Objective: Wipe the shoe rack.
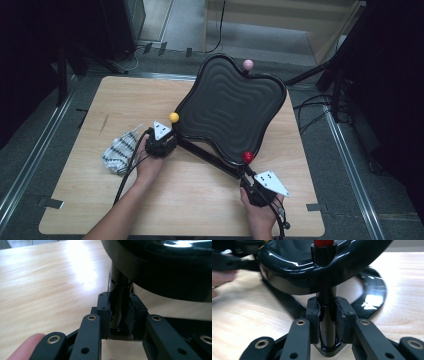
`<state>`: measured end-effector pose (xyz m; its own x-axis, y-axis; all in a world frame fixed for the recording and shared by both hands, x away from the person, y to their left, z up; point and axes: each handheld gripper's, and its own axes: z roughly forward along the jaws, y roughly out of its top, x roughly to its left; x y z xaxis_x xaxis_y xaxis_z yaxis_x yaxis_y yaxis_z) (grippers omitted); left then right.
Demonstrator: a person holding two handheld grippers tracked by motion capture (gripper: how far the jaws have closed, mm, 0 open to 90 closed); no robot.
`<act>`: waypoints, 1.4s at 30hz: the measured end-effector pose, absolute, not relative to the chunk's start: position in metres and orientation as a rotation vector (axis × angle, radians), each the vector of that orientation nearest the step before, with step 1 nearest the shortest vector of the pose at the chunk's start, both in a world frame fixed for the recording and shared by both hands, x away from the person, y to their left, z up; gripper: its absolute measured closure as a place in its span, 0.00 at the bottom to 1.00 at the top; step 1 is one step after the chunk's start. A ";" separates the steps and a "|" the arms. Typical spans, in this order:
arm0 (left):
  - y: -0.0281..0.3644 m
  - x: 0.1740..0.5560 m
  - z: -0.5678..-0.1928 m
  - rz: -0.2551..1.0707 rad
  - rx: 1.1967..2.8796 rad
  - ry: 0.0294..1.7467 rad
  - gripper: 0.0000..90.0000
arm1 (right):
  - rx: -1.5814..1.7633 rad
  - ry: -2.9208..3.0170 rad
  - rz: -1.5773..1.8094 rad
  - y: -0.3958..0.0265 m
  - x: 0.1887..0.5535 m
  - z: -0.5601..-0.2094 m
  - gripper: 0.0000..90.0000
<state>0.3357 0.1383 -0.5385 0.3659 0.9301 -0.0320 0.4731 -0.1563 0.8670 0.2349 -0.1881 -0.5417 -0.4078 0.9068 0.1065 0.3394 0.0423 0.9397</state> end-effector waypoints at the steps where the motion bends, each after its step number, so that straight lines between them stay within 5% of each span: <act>1: 0.142 0.330 -0.538 0.675 1.779 1.244 0.83 | 1.255 1.783 1.364 -0.187 0.238 -0.542 0.83; 11: 0.177 0.279 -0.538 0.680 1.766 1.267 0.83 | 1.248 1.787 1.337 -0.166 0.268 -0.540 0.83; 21: 0.186 0.274 -0.541 0.647 1.708 1.268 0.82 | 1.275 1.778 1.327 -0.153 0.289 -0.539 0.83; 26: 0.189 0.257 -0.534 0.625 1.719 1.136 0.47 | 1.299 1.793 1.373 -0.163 0.288 -0.538 0.73; 31: 0.201 0.230 -0.527 0.569 1.695 1.035 0.31 | 1.256 1.805 1.401 -0.181 0.277 -0.537 0.58; 36: 0.223 0.208 -0.523 0.603 1.653 1.073 0.02 | 1.279 1.822 1.323 -0.205 0.266 -0.534 0.44; 42: 0.258 0.184 -0.522 0.689 1.600 1.128 0.00 | 1.278 1.866 1.325 -0.240 0.254 -0.533 0.25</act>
